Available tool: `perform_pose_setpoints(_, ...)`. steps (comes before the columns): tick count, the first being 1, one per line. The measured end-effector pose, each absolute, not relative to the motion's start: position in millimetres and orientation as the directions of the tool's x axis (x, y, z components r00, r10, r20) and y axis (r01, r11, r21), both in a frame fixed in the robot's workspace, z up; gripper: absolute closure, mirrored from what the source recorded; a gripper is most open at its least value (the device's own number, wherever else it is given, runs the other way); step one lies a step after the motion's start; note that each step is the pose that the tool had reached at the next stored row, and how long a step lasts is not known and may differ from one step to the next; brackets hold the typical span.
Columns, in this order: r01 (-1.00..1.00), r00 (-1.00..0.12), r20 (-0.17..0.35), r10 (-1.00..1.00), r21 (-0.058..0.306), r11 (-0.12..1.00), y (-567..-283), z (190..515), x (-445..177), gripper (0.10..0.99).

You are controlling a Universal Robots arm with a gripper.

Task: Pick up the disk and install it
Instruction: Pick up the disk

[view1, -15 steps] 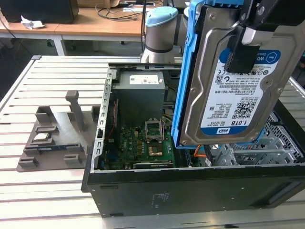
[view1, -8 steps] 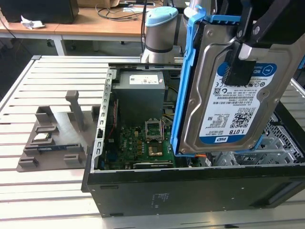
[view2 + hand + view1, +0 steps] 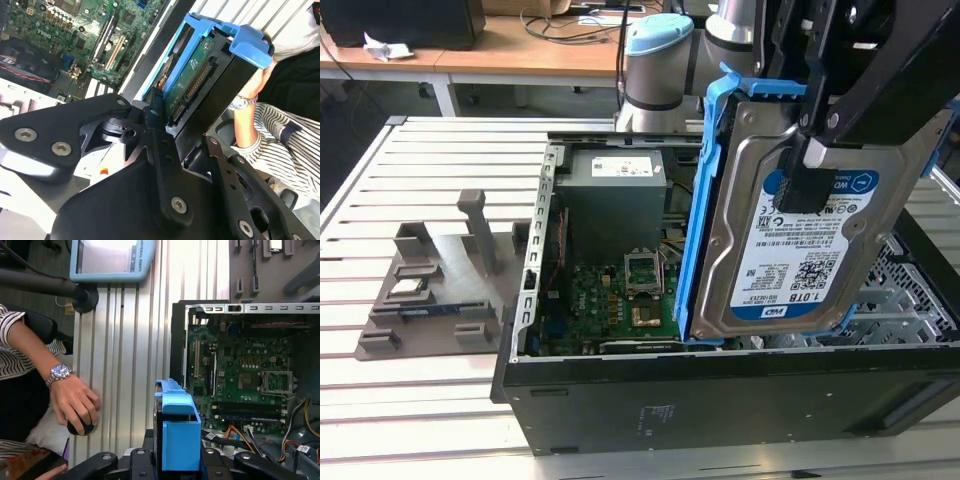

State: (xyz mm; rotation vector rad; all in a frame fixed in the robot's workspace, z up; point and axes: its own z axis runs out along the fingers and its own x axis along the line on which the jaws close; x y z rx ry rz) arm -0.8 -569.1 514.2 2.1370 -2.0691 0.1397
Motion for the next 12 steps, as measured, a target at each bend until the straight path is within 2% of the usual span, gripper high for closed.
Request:
perform_pose_setpoints(5,-0.998,0.037,0.171,-0.985,0.052,-0.028,-569.1,502.0,-0.6,0.725)
perform_pose_setpoints(12,-0.998,0.037,0.005,-0.999,0.047,-0.036,-569.8,501.9,-0.5,0.725)
